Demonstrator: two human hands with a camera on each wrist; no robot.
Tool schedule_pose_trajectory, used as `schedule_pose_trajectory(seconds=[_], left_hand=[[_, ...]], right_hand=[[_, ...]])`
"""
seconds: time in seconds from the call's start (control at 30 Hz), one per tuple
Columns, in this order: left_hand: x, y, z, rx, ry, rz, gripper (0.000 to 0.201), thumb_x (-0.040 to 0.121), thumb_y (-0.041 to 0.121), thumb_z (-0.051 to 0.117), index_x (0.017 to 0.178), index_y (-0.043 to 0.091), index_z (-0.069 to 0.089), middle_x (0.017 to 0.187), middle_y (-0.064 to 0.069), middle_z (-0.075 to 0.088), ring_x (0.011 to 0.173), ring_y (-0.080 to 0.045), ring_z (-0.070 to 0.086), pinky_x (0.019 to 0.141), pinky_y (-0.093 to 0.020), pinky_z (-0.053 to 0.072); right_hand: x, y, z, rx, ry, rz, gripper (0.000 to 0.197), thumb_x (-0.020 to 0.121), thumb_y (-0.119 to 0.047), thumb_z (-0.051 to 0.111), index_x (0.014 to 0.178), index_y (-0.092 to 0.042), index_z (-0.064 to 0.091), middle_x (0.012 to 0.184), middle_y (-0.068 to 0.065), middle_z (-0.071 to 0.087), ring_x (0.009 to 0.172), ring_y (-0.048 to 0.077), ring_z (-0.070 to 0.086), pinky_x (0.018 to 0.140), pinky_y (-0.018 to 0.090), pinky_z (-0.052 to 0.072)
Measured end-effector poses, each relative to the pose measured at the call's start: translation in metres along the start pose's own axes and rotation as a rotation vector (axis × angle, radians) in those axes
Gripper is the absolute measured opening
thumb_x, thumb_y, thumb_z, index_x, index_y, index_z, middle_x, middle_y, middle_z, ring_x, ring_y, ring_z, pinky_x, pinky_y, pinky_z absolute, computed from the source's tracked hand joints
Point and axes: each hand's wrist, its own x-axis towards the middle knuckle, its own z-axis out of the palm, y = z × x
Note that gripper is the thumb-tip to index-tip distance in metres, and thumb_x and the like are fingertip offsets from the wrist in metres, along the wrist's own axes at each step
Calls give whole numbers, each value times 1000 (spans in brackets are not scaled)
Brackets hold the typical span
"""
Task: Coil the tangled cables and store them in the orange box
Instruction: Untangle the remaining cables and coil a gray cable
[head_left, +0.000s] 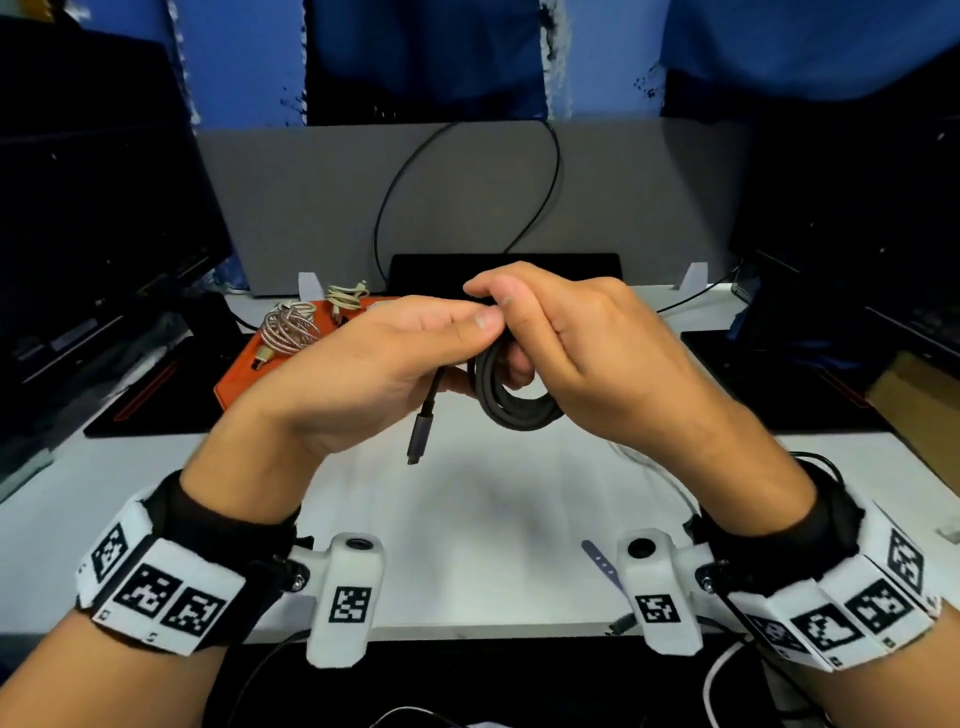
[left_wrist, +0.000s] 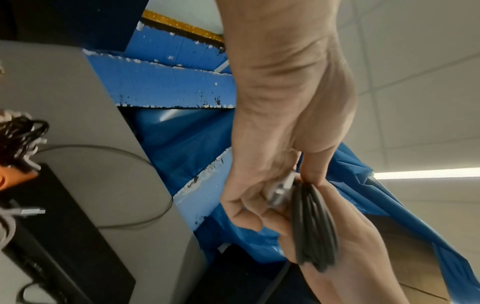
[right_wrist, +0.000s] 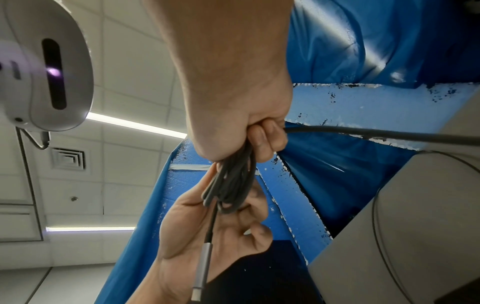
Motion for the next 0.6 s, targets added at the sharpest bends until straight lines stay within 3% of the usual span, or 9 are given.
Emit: schedule_pose_trajectory(seconds=[0.1, 0.2, 0.3, 0.4, 0.5, 0.6], left_hand=[[5, -8, 6, -102, -17, 47, 35, 106, 24, 40, 92, 11, 69, 84, -9, 64, 84, -19, 62, 79, -25, 52], [7, -13, 13, -288, -69, 34, 35, 104, 26, 39, 88, 14, 67, 69, -5, 58, 83, -27, 63, 84, -35, 54], [8, -16, 17, -479, -211, -21, 34, 105, 29, 39, 86, 12, 62, 62, -2, 54, 83, -28, 65, 90, -49, 55], [8, -18, 17, -618, -346, -30, 34, 106, 33, 41, 86, 13, 60, 62, 0, 59, 86, -27, 64, 102, -56, 48], [9, -16, 20, -672, -299, 16, 34, 105, 36, 40, 85, 16, 58, 60, 5, 57, 82, -23, 62, 103, -51, 47], [8, -2, 14, -719, -88, 135, 34, 104, 41, 35, 85, 19, 53, 62, 9, 57, 82, -18, 62, 110, -51, 37]], right_hand=[[0, -1, -3, 4, 4, 32, 53, 102, -49, 20, 121, -22, 63, 62, -19, 58, 72, 17, 64, 69, 45, 53], [0, 0, -8, 38, -14, 56, 53, 101, -52, 20, 125, -30, 61, 67, -20, 63, 74, 9, 68, 71, 41, 55], [-2, -2, -11, 142, -51, 104, 41, 108, -43, 28, 123, -34, 65, 71, -27, 66, 67, 3, 70, 63, 24, 54], [-4, -6, -12, 232, -56, 93, 36, 111, -31, 33, 117, -28, 68, 75, -17, 70, 64, 6, 71, 58, 28, 56], [-1, -1, -7, 344, 105, 70, 34, 112, -28, 35, 114, -22, 68, 79, -15, 68, 71, 7, 70, 62, 30, 53], [6, 18, 6, 406, 250, 76, 30, 112, -24, 38, 121, -23, 66, 85, -19, 65, 77, 2, 65, 70, 25, 49]])
